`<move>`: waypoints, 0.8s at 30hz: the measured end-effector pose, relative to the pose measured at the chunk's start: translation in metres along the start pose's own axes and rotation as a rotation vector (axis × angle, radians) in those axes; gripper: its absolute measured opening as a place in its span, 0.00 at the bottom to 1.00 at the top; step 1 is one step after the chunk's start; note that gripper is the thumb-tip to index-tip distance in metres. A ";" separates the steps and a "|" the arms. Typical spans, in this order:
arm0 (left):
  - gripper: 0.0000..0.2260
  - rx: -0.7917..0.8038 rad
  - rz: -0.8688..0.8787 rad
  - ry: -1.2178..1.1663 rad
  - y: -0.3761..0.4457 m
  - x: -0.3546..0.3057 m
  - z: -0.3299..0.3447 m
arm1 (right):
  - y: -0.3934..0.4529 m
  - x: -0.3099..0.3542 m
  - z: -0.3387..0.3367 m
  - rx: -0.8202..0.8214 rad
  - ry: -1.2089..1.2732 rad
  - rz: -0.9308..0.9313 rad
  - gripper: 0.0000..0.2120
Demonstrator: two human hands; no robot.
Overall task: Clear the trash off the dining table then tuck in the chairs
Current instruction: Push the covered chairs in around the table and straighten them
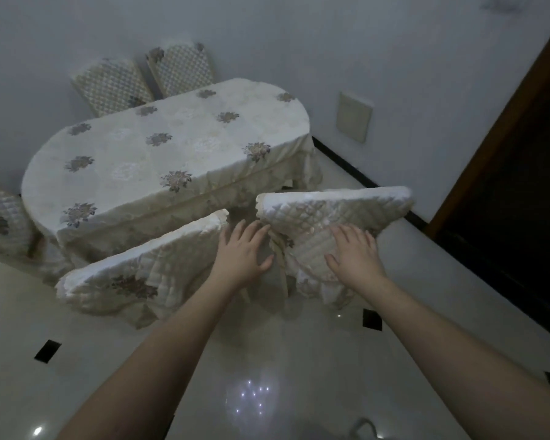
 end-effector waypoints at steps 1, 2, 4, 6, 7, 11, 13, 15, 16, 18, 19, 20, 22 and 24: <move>0.31 0.006 0.019 -0.001 0.011 -0.016 0.002 | -0.002 -0.013 -0.003 0.010 -0.002 -0.014 0.31; 0.32 0.014 0.037 -0.004 0.022 -0.030 0.005 | -0.004 -0.026 -0.006 0.018 -0.008 -0.027 0.31; 0.32 0.031 0.076 0.005 0.045 -0.058 0.011 | -0.005 -0.057 -0.014 0.022 -0.015 -0.027 0.31; 0.32 0.021 0.112 0.047 0.066 -0.082 0.014 | -0.001 -0.089 -0.024 0.011 -0.018 -0.010 0.31; 0.33 0.010 0.126 0.070 0.075 -0.092 0.015 | 0.003 -0.104 -0.027 0.012 -0.021 0.003 0.31; 0.34 -0.001 0.149 0.083 0.096 -0.114 0.022 | 0.020 -0.135 -0.029 0.056 0.007 0.034 0.32; 0.34 0.026 0.142 0.064 0.102 -0.113 0.030 | 0.030 -0.135 -0.027 0.065 0.023 0.012 0.33; 0.34 0.044 0.134 0.036 0.107 -0.106 0.037 | 0.043 -0.132 -0.024 0.063 0.026 -0.013 0.33; 0.33 0.036 0.130 0.021 0.110 -0.101 0.037 | 0.050 -0.130 -0.021 0.064 0.026 -0.017 0.33; 0.33 -0.008 0.124 0.017 0.120 -0.090 0.035 | 0.067 -0.127 -0.017 0.061 0.034 -0.020 0.34; 0.35 -0.030 0.122 0.025 0.126 -0.085 0.033 | 0.077 -0.124 -0.015 0.063 0.037 -0.021 0.34; 0.36 -0.047 0.116 0.030 0.132 -0.079 0.032 | 0.087 -0.122 -0.013 0.069 0.027 -0.019 0.36; 0.39 -0.015 0.099 0.023 0.146 -0.069 0.038 | 0.107 -0.117 -0.008 0.091 -0.043 -0.009 0.40; 0.41 0.069 0.097 -0.008 0.160 -0.060 0.052 | 0.125 -0.117 -0.002 0.092 -0.101 0.019 0.43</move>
Point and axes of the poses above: each hand's wrist, its own y-axis towards the middle knuckle, its own z-axis out of the palm, x = y × z, the point moved 9 cm from there along y, towards the middle knuckle, and after that the axes turned 4 degrees about y, right-handed, at the moved point
